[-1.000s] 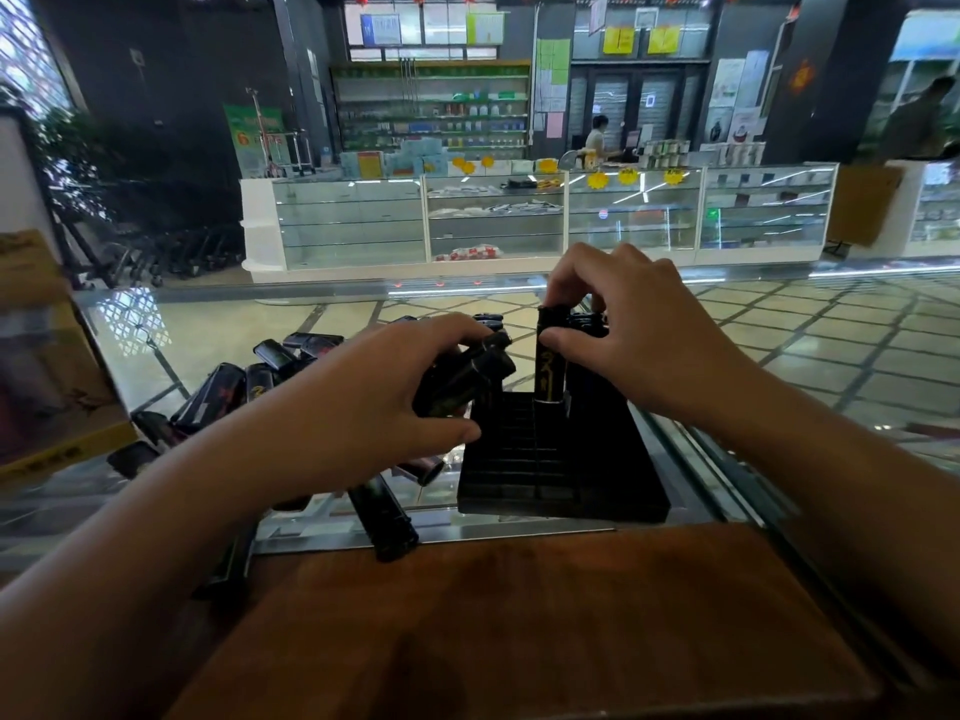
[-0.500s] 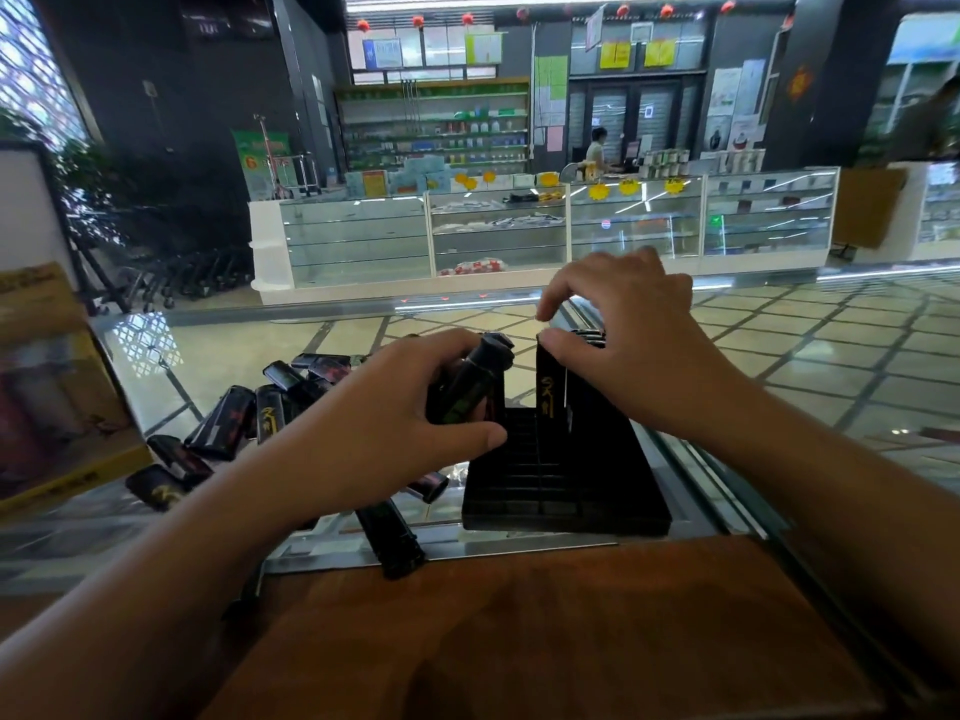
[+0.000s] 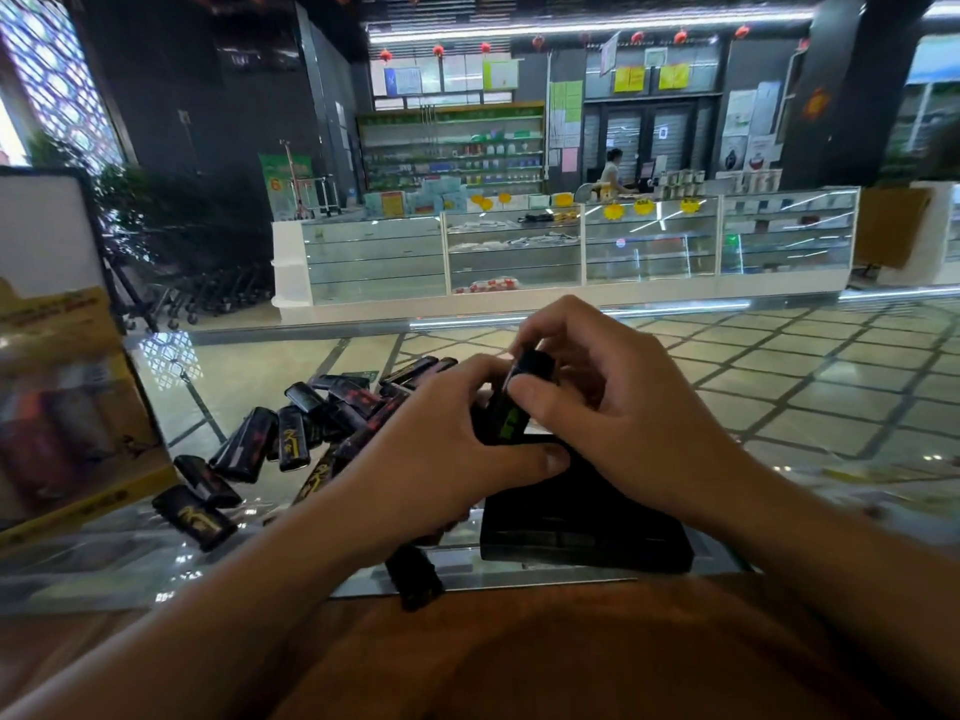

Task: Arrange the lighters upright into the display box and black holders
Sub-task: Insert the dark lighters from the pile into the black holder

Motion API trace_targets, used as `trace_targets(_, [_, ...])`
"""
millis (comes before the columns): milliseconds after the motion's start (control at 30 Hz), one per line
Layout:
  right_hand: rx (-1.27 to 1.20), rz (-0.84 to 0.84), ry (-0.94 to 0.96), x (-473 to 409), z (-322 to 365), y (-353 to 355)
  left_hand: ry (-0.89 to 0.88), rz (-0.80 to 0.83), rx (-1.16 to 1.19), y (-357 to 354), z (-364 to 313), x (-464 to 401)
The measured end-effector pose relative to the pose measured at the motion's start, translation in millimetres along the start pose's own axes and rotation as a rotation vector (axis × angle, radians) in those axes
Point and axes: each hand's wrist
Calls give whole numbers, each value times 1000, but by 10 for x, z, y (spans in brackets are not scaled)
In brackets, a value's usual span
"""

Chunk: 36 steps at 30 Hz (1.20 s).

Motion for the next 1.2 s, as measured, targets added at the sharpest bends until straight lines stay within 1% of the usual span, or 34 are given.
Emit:
trace_targets(67, [-56,-130,-86,-21,-43,32,51,-51,-8,-4,20,1])
trace_targets(133, [-134,-192,-206,-65,-81,90,47,-100,-41,17,37,5])
trace_targets(233, [-190,-145,-276,-108,-133,149,12,-155,-11,36,29,1])
trace_targets(433, [-313,-86,-394,-145,-167,189,41,-154,112,44,3,14])
trace_targets(500, [-378,-61,-403,-162,-143,216,63,-127,185,54,-4,15])
trace_targets(567, [-370,-32,-361,-172,-124,229,79,-91,236,56,-3,14])
trace_targets(600, [-344,-36,-338,-176,-127,230,83,-73,241,55,3,11])
trace_targets(667, [-277,-102,-300,-192,-145,233,95,-47,225,67,14,6])
trace_targets(733, [-161,-182,-221,-210,-160,260,86,-28,160,119,46,0])
trace_targets(767, [-103,-203,-180,-217,-172,278,56,-13,88,152,67,-8])
trace_targets(900, [65,-190,-113,-232,-228,287,-100,131,-375,231,127,-31])
trace_targets(967, [184,-172,-42,-233,-250,235,-118,167,-551,200,135,-34])
trace_targets(1033, [270,-148,14,-228,-249,175,-103,161,-607,164,144,-35])
trace_targets(1200, [380,-101,99,-218,-296,108,-122,176,-725,124,147,-30])
Point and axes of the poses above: each hand's wrist, its own x-axis away from the middle knuckle, its own y-axis out of the back of the hand, z = x × y, and after that the axes turned 13 degrees about -z, right-handed
